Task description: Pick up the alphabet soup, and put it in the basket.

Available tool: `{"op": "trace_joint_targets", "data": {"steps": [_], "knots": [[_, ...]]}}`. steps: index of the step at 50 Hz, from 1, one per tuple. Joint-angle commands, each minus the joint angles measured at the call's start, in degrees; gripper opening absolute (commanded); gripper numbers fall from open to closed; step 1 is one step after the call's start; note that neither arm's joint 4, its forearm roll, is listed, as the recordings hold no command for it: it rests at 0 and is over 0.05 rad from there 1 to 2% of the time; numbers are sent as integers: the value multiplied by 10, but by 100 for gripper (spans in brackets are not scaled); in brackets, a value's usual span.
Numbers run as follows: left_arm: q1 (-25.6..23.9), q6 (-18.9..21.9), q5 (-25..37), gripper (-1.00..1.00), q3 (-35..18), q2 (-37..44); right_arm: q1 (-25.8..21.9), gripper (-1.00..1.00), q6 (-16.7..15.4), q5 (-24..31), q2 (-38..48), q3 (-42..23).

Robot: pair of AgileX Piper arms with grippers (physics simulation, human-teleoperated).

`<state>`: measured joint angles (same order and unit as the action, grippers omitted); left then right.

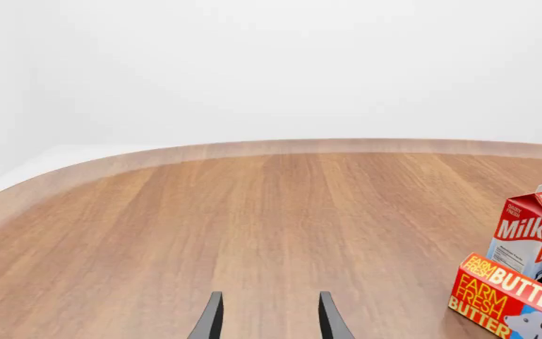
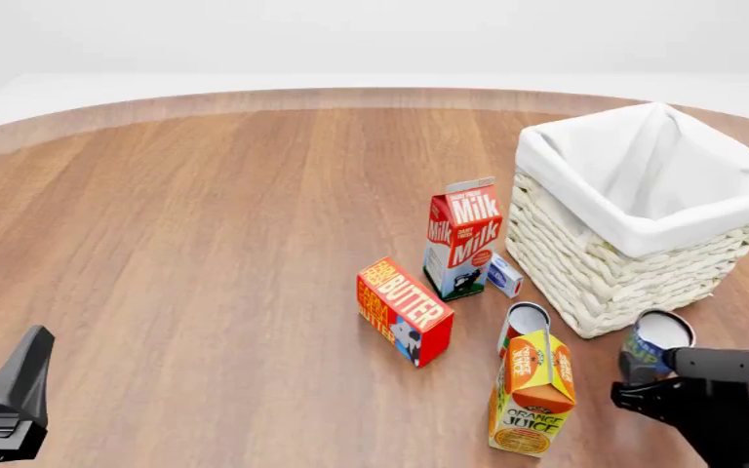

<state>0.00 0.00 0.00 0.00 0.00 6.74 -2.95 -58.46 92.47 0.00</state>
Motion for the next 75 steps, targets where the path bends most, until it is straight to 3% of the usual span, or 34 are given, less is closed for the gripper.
{"op": "trace_joint_targets", "data": {"steps": [1,14,40,49,65,75], "knots": [[0,0,0,100,0,0,1,-100,3,133,-151,0],[0,0,0,100,0,0,-1,-100,-5,256,-288,0],[0,0,0,100,0,0,-11,-100,-21,365,-422,0],[0,0,0,100,0,0,-9,-100,-31,444,-517,-2],[0,0,0,100,0,0,-14,-100,-50,600,-648,-53],[0,0,0,100,0,0,-21,-100,-61,653,-683,-82]]}}
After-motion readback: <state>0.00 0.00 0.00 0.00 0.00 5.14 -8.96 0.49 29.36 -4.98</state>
